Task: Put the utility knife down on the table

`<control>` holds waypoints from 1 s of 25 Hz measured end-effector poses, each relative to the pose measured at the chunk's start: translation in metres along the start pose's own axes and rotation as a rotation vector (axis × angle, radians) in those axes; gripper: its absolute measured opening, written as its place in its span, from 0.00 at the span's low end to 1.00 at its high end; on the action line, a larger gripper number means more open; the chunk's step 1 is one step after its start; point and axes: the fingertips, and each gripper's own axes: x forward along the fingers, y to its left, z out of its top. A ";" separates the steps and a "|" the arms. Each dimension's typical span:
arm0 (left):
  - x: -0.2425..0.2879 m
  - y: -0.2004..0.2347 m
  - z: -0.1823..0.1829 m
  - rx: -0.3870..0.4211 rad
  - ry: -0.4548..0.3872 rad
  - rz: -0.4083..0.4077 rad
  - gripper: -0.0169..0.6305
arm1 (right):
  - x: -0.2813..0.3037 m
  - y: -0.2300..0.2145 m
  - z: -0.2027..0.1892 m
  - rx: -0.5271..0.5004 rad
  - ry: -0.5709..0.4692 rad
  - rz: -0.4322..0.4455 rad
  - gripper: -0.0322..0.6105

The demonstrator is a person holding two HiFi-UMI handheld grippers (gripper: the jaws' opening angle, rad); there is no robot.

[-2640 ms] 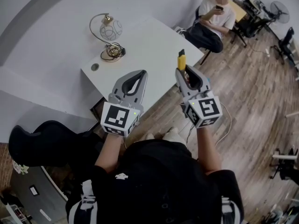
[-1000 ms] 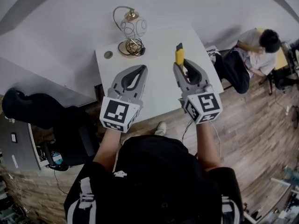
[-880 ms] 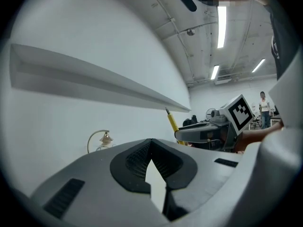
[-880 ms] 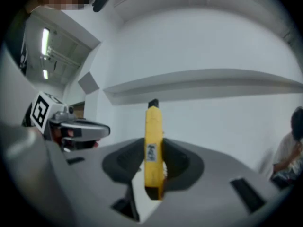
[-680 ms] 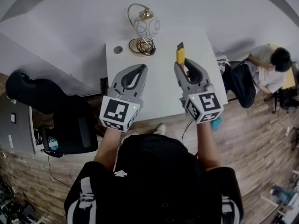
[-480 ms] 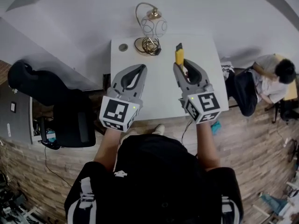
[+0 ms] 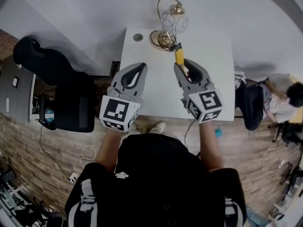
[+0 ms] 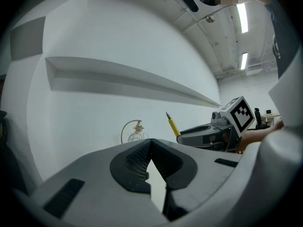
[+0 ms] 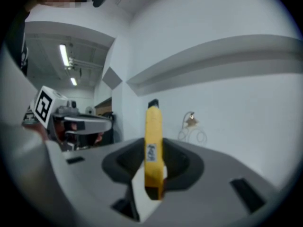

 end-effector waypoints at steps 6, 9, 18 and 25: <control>-0.018 0.019 -0.011 -0.026 0.027 0.060 0.05 | 0.021 0.025 -0.013 -0.008 0.048 0.075 0.26; -0.026 0.030 -0.018 -0.027 0.039 0.077 0.05 | 0.031 0.038 -0.022 -0.019 0.077 0.108 0.26; -0.043 0.054 -0.048 -0.059 0.097 0.098 0.05 | 0.054 0.072 -0.061 -0.025 0.187 0.174 0.26; -0.053 0.071 -0.069 -0.083 0.136 0.112 0.05 | 0.068 0.091 -0.098 -0.022 0.290 0.219 0.26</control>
